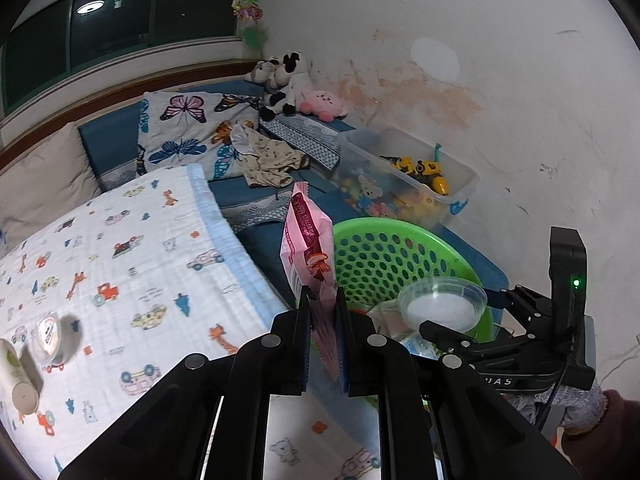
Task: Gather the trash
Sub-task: 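Carry the pink packet and clear lid over the green basket and release both, then move both open tools back over the bed toward the cup and tub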
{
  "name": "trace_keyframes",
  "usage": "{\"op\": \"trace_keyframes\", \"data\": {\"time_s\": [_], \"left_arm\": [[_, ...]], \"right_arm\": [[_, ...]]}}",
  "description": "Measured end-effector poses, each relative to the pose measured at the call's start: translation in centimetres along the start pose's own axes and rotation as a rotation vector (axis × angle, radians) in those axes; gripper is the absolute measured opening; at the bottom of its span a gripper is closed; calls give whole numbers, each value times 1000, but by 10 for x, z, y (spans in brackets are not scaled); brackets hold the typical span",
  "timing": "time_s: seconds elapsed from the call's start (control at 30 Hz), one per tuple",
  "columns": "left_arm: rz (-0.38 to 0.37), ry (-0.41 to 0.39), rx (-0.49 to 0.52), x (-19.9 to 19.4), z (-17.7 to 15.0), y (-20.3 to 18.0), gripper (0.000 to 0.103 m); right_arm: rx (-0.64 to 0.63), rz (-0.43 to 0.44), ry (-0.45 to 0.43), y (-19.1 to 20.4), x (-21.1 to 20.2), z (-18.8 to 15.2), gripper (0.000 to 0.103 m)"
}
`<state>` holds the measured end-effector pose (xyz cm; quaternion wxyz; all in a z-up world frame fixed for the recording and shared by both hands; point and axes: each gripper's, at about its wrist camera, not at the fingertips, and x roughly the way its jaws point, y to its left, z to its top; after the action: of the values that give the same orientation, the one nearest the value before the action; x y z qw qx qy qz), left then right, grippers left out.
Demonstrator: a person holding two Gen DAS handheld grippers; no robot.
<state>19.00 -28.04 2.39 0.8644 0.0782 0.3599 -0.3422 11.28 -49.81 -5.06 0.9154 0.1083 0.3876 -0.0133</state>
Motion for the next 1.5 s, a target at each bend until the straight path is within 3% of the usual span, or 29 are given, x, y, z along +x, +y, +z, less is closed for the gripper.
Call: {"op": "trace_keyframes", "data": {"time_s": [0.63,0.87,0.93,0.97,1.0,1.03,1.3,1.5], "left_arm": [[-40,81,24,38,-4,-30,12],[-45,111,9,46,-10,-31,22],[-43,108,5,44,-12,-29,28],[-42,105,5,43,-12,-29,37],[-38,103,4,43,-13,-28,46],[-32,97,4,41,-14,-26,47],[12,76,-39,21,-22,0,47],[97,54,-111,-7,-35,42,47]], "right_arm": [[24,-25,-47,-18,-28,-5,92],[27,-25,-51,-18,-32,-8,92],[27,-24,-53,-17,-33,-8,92],[26,-22,-54,-16,-33,-8,92],[25,-20,-55,-16,-33,-8,92],[24,-19,-56,-15,-33,-7,92],[-13,3,-64,5,-34,-3,92],[-52,44,-59,33,-30,3,92]]}}
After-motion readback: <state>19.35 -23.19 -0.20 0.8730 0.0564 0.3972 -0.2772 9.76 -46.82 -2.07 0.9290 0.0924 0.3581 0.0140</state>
